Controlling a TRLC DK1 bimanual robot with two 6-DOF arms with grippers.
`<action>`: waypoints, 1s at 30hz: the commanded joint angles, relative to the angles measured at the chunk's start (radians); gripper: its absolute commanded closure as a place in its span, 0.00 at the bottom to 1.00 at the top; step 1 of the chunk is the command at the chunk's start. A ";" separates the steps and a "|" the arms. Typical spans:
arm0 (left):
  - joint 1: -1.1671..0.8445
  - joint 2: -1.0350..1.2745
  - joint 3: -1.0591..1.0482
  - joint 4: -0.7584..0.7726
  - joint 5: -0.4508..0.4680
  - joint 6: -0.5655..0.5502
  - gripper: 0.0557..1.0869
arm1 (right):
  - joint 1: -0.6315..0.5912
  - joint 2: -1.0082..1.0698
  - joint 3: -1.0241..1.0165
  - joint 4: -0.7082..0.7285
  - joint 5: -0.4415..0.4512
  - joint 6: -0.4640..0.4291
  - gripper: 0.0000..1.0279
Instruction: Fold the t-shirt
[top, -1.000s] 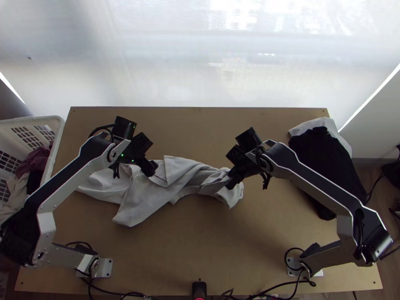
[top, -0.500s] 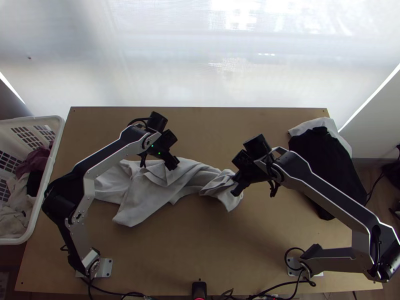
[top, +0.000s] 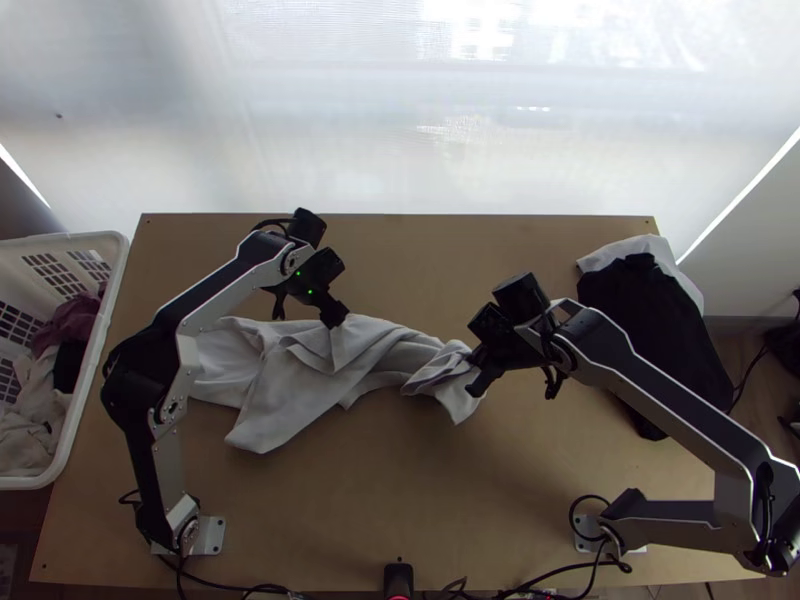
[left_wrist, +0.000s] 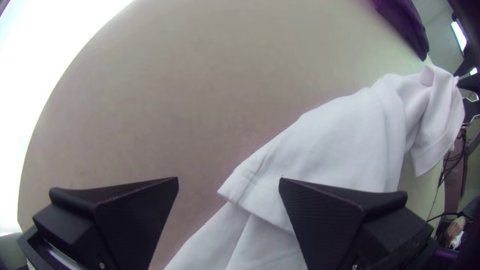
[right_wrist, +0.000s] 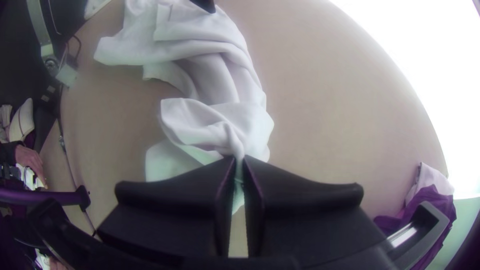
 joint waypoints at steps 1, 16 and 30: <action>0.006 0.016 0.008 -0.038 0.000 0.017 0.05 | 0.004 0.000 0.004 0.004 0.000 -0.006 0.97; -0.017 0.047 0.008 -0.027 0.001 0.017 0.27 | -0.002 0.003 0.006 0.007 0.000 -0.014 0.97; -0.034 0.063 -0.009 -0.009 0.015 0.008 0.65 | -0.011 -0.013 -0.008 0.007 0.000 -0.024 0.97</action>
